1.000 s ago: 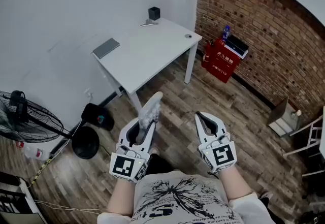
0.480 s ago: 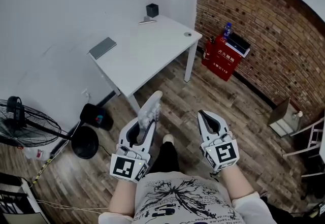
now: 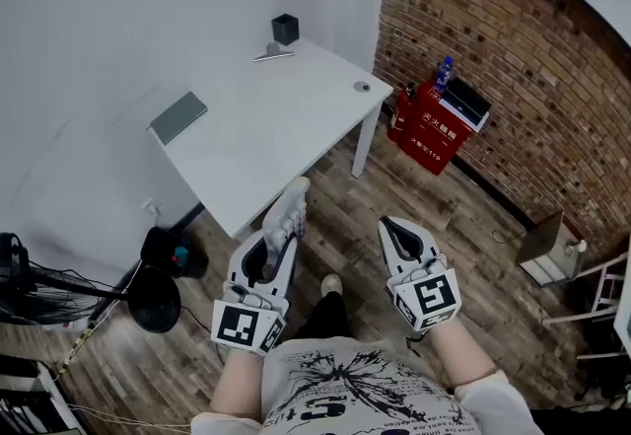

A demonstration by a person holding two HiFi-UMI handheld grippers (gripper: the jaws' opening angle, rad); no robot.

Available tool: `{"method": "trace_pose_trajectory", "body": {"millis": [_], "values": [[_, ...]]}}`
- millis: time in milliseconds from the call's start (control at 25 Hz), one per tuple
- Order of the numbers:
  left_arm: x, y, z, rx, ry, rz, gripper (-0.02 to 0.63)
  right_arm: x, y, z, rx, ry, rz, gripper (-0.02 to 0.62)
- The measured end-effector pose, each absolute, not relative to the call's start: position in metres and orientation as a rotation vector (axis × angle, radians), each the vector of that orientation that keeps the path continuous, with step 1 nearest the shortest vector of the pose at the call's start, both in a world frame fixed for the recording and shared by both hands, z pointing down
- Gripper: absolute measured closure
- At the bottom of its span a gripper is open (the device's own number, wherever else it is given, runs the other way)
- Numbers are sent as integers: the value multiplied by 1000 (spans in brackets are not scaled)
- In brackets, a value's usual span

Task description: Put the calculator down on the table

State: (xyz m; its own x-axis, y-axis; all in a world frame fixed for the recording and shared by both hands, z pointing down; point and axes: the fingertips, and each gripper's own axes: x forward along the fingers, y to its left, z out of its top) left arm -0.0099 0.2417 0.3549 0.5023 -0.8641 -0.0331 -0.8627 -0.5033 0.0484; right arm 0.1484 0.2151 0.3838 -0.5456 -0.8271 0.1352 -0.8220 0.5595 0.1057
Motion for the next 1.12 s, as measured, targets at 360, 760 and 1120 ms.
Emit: {"method": "trace_pose_trajectory", "body": {"millis": [360, 760, 1120], "values": [[-35, 56, 346, 2619, -1635, -111, 468, 122, 15, 373, 1285, -2615, -84, 581], [-57, -52, 368, 2476, -1769, -50, 468, 85, -122, 388, 1086, -2699, -55, 581], [-77, -155, 401, 2233, -1942, -96, 468, 25, -257, 408, 743, -2809, -75, 581]]}}
